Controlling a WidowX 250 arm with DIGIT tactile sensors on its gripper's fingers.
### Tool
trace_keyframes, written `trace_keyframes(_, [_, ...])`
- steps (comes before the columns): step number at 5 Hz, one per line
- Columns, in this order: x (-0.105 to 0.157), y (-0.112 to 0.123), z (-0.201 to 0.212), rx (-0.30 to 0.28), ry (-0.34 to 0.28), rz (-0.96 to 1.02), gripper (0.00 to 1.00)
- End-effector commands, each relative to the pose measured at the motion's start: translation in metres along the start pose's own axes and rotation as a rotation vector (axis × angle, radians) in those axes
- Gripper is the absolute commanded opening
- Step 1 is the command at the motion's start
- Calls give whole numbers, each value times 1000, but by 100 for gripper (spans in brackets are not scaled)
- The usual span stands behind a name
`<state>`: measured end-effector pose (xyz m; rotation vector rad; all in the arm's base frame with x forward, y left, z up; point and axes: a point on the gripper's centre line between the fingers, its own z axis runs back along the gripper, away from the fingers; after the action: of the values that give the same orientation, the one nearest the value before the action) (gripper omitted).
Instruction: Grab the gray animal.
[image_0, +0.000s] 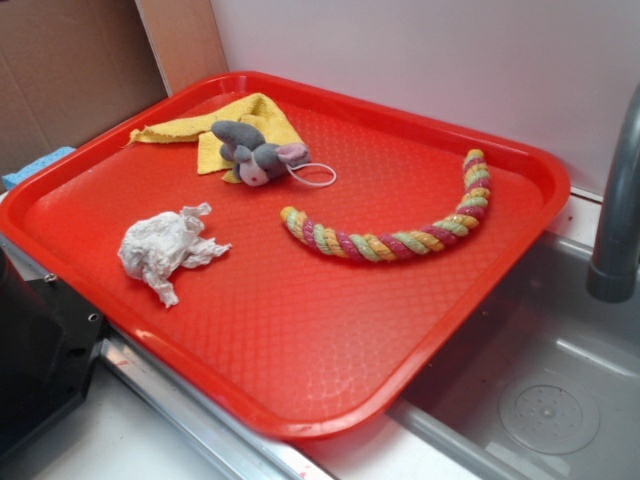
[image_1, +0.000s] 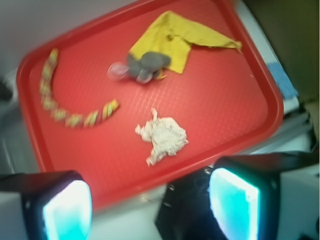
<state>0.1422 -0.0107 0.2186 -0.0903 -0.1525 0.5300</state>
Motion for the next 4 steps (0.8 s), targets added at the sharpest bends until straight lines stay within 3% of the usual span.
trace_keyframes(1, [32, 3, -20, -14, -147, 358, 100])
trace_keyframes(4, [85, 0, -104, 94, -309, 595, 100])
